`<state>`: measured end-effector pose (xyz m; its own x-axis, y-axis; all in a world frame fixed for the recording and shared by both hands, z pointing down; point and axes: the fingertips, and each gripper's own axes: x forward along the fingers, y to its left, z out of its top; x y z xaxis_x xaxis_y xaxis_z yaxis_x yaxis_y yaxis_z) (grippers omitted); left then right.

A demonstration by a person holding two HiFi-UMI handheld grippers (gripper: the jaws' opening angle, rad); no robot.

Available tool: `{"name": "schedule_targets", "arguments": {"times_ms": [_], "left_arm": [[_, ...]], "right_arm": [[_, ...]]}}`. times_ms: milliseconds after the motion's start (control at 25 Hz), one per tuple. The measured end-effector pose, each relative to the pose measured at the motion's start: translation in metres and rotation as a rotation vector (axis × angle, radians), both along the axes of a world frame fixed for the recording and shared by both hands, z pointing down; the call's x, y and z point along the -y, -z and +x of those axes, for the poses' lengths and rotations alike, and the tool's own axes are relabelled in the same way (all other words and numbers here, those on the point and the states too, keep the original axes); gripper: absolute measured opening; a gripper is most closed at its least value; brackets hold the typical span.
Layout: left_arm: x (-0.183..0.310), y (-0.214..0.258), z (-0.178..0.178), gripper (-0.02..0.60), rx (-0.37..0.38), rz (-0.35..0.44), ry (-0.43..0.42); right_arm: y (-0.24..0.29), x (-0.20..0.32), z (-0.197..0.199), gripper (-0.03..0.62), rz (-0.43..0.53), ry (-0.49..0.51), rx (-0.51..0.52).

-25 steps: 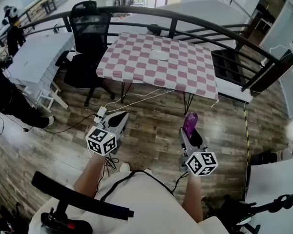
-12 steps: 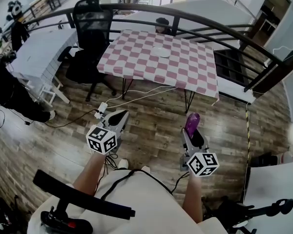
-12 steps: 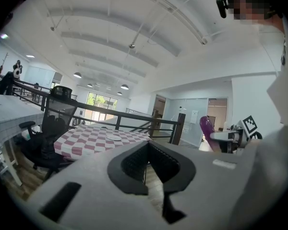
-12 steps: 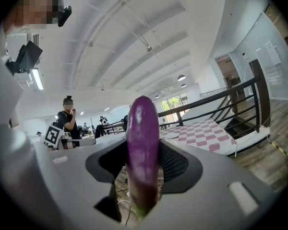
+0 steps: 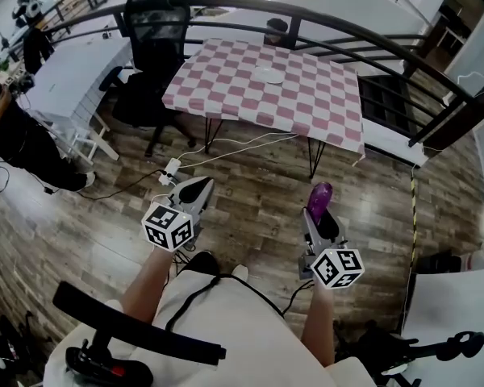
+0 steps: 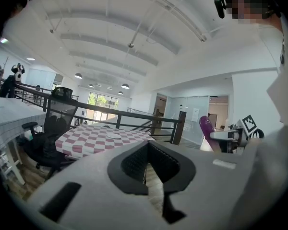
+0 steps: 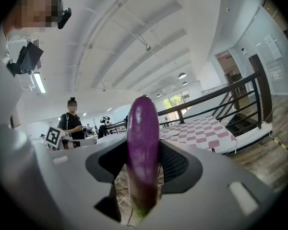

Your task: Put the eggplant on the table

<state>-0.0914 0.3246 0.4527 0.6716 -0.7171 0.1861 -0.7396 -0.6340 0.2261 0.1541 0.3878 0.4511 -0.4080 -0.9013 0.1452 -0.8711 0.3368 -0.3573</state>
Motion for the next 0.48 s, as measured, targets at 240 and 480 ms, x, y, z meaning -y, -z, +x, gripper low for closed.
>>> {"name": "schedule_targets", "arguments": {"times_ms": [240, 480], "left_arm": [[-0.0025, -0.0002, 0.001, 0.006, 0.003, 0.002, 0.011], [0.0074, -0.0015, 0.0001, 0.006, 0.007, 0.002, 0.025]], "right_arm": [[-0.0015, -0.0018, 0.0009, 0.215, -0.001, 0.01, 0.0], [-0.002, 0.006, -0.0047, 0.215, 0.001, 0.031, -0.055]]}}
